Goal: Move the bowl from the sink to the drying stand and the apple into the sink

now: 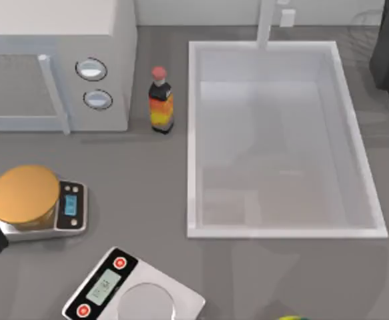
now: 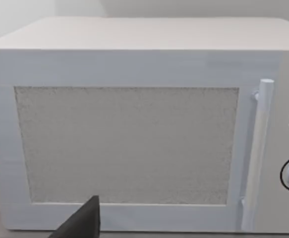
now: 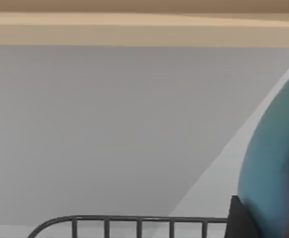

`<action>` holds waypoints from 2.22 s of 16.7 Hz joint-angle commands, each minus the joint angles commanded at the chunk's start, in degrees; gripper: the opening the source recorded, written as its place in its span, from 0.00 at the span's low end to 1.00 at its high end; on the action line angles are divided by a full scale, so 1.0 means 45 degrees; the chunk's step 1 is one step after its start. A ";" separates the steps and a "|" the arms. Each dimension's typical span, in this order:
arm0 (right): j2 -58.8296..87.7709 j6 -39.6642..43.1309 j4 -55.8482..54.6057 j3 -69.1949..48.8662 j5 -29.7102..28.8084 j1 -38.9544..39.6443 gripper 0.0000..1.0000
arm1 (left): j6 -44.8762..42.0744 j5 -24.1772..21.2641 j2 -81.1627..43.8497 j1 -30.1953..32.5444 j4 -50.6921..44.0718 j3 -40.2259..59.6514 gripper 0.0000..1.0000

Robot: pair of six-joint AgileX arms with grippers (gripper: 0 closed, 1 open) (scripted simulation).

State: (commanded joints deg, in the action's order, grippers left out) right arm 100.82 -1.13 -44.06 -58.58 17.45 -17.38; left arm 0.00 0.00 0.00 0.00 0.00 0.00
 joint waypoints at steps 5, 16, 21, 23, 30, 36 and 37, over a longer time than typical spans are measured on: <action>0.0475 0.0045 -0.0689 0.0557 -0.0348 -0.0043 0.00 | 0.0000 0.0000 0.0000 0.0000 0.0000 0.0000 1.00; 0.0475 0.0045 -0.0689 0.0557 -0.0348 -0.0043 0.68 | 0.0000 0.0000 0.0000 0.0000 0.0000 0.0000 1.00; 0.0475 0.0045 -0.0689 0.0557 -0.0348 -0.0043 1.00 | 0.0000 0.0000 0.0000 0.0000 0.0000 0.0000 1.00; 0.0475 0.0045 -0.0689 0.0557 -0.0348 -0.0043 1.00 | 0.0000 0.0000 0.0000 0.0000 0.0000 0.0000 1.00; 0.0469 0.0045 -0.0685 0.0557 -0.0346 -0.0048 1.00 | 0.0000 0.0000 0.0000 0.0000 0.0000 0.0000 1.00; -0.2205 -0.0043 0.0371 0.1837 -0.0570 0.0574 1.00 | 0.0000 0.0000 0.0000 0.0000 0.0000 0.0000 1.00; -0.3070 -0.0057 0.0713 0.2249 -0.0660 0.0747 1.00 | 0.0000 0.0000 0.0000 0.0000 0.0000 0.0000 1.00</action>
State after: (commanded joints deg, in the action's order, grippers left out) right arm 87.01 -1.39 -40.85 -48.46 14.48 -14.02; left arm 0.00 0.00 0.00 0.00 0.00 0.00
